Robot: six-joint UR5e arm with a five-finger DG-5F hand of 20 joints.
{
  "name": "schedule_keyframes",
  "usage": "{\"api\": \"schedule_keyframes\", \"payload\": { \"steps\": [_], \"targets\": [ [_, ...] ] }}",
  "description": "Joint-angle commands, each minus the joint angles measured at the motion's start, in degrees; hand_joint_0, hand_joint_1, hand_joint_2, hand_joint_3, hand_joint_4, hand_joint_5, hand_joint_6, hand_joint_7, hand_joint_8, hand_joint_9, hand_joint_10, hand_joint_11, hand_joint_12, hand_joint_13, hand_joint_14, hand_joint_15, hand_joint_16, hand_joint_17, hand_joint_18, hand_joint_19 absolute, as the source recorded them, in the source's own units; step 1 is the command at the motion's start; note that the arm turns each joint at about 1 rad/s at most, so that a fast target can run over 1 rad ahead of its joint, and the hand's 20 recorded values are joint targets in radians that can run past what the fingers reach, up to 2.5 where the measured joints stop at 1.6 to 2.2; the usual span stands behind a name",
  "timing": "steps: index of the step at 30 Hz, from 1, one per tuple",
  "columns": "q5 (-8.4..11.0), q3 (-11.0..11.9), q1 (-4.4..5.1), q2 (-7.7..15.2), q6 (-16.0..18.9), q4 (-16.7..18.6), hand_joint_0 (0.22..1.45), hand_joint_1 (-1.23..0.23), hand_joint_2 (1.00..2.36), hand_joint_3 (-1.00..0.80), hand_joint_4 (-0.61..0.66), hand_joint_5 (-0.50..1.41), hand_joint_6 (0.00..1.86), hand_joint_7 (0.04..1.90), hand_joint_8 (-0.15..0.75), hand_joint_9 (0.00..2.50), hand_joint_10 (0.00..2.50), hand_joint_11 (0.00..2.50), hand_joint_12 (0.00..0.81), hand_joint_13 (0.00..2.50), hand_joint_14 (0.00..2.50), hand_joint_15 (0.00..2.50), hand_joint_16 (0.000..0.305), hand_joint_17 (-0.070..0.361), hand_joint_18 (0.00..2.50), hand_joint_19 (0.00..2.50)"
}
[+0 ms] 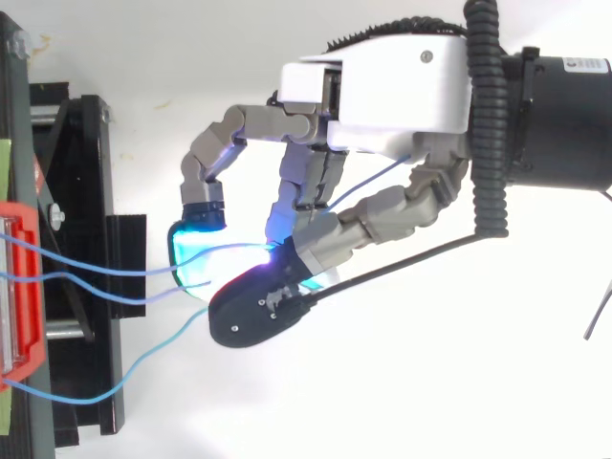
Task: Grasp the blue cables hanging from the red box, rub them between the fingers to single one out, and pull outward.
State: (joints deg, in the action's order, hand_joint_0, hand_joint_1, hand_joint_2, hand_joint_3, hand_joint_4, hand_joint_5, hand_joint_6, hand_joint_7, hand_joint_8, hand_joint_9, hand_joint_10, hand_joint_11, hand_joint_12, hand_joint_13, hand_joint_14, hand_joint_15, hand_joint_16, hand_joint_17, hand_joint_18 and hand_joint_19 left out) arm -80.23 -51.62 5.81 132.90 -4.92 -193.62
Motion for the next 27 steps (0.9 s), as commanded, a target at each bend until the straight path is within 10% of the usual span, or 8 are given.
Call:
{"api": "schedule_keyframes", "payload": {
  "steps": [1, 27],
  "targets": [
    [-0.01, 0.0, -0.01, 0.0, 0.0, 0.0, 0.74, -0.91, 1.01, -0.34, -0.12, -0.17, 0.91, 0.98, 0.237, 1.32, 0.02, 1.41, 0.335, 1.27, 0.03, 0.97, 0.051, 0.114, 0.92, 0.65],
    [-0.01, 1.5, -0.18, 0.0, -0.8, -2.2, 0.49, -0.63, 1.00, -0.50, 0.06, -0.16, 0.88, 0.89, 0.269, 1.37, 0.01, 1.39, 0.372, 1.29, 0.03, 0.98, 0.059, 0.133, 0.93, 0.69]
  ]
}}
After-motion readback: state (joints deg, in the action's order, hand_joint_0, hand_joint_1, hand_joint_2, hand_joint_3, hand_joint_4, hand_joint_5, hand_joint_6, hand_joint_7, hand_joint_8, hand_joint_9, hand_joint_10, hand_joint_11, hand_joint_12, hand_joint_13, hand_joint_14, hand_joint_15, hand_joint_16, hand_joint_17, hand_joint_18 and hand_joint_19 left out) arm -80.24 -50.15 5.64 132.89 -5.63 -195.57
